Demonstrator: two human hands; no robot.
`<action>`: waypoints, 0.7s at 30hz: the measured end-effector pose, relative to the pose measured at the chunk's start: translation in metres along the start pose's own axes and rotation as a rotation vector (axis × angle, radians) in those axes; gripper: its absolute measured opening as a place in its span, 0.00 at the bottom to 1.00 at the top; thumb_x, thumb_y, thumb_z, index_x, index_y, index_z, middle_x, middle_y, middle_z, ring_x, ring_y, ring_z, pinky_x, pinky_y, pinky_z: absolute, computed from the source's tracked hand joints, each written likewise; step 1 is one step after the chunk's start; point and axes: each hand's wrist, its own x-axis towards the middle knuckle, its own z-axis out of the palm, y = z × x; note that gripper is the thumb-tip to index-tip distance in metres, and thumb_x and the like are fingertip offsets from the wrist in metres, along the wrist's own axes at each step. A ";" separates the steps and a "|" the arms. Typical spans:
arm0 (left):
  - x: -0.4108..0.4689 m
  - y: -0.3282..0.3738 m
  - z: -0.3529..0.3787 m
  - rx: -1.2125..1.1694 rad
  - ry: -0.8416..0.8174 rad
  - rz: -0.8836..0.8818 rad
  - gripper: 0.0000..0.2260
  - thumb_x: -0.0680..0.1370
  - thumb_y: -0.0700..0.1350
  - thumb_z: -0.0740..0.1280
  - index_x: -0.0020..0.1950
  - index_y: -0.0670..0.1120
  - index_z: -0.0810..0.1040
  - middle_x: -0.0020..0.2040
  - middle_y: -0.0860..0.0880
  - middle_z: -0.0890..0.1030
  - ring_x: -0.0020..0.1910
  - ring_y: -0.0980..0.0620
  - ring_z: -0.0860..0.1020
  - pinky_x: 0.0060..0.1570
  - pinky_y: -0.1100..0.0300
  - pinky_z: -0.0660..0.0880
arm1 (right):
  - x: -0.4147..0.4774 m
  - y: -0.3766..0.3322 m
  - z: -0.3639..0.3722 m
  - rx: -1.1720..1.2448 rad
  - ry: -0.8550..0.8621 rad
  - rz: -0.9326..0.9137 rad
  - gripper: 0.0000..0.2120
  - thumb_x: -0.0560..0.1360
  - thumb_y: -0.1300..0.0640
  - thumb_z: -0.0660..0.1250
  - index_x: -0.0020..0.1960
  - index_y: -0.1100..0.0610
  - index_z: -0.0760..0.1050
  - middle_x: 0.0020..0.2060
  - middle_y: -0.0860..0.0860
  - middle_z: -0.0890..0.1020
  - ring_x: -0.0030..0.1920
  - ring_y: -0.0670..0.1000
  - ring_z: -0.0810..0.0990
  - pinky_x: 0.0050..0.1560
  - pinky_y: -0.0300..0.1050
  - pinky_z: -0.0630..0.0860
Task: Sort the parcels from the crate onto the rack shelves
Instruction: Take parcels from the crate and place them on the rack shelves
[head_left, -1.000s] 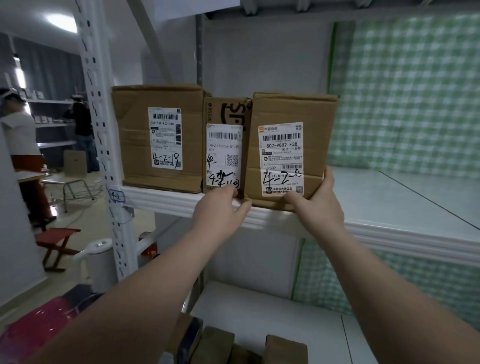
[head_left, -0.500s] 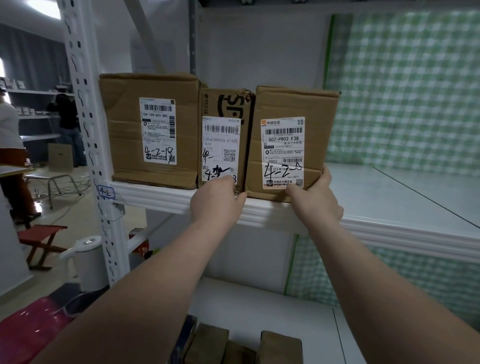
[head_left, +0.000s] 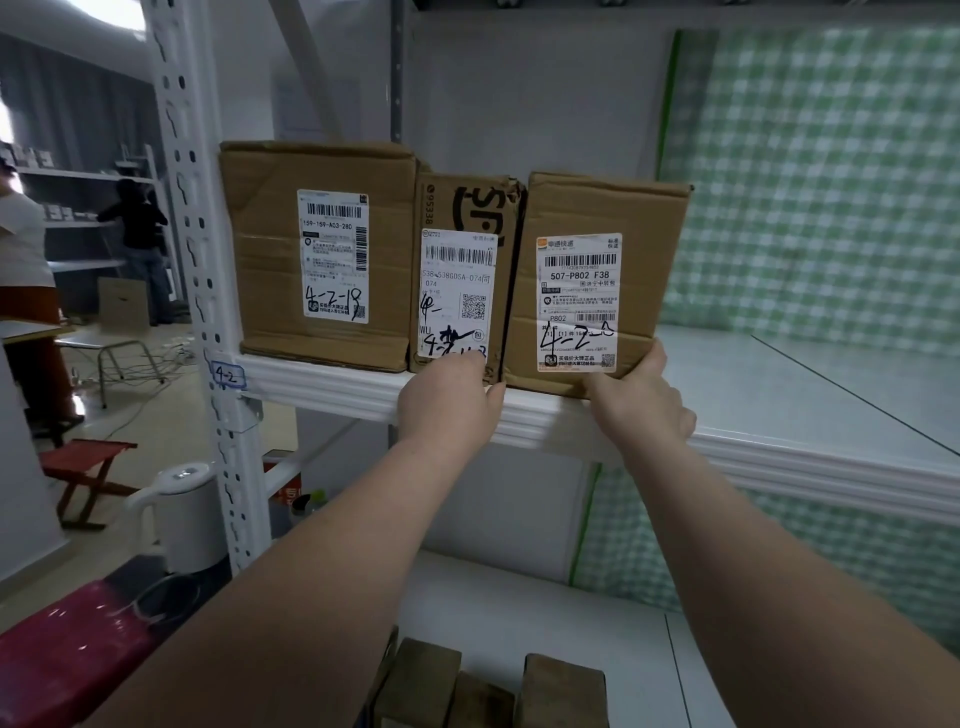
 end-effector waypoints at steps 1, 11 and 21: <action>-0.001 0.000 0.000 -0.004 -0.005 0.009 0.12 0.79 0.52 0.61 0.54 0.45 0.75 0.50 0.47 0.79 0.50 0.45 0.77 0.38 0.56 0.69 | 0.001 0.000 0.000 -0.007 -0.008 0.006 0.35 0.74 0.47 0.60 0.77 0.51 0.50 0.61 0.58 0.78 0.65 0.61 0.71 0.64 0.55 0.61; -0.002 -0.011 -0.013 -0.176 -0.169 0.016 0.16 0.75 0.53 0.66 0.59 0.47 0.76 0.57 0.49 0.79 0.56 0.48 0.75 0.52 0.56 0.74 | -0.004 -0.001 -0.010 0.040 -0.058 0.022 0.38 0.75 0.51 0.63 0.78 0.56 0.49 0.64 0.59 0.76 0.66 0.62 0.71 0.66 0.55 0.62; -0.055 -0.035 -0.031 -0.277 -0.406 0.077 0.26 0.75 0.49 0.68 0.72 0.47 0.68 0.68 0.47 0.74 0.66 0.49 0.72 0.65 0.57 0.69 | -0.083 0.016 -0.018 0.266 -0.065 -0.118 0.32 0.73 0.61 0.66 0.75 0.57 0.60 0.65 0.58 0.74 0.64 0.59 0.72 0.58 0.45 0.70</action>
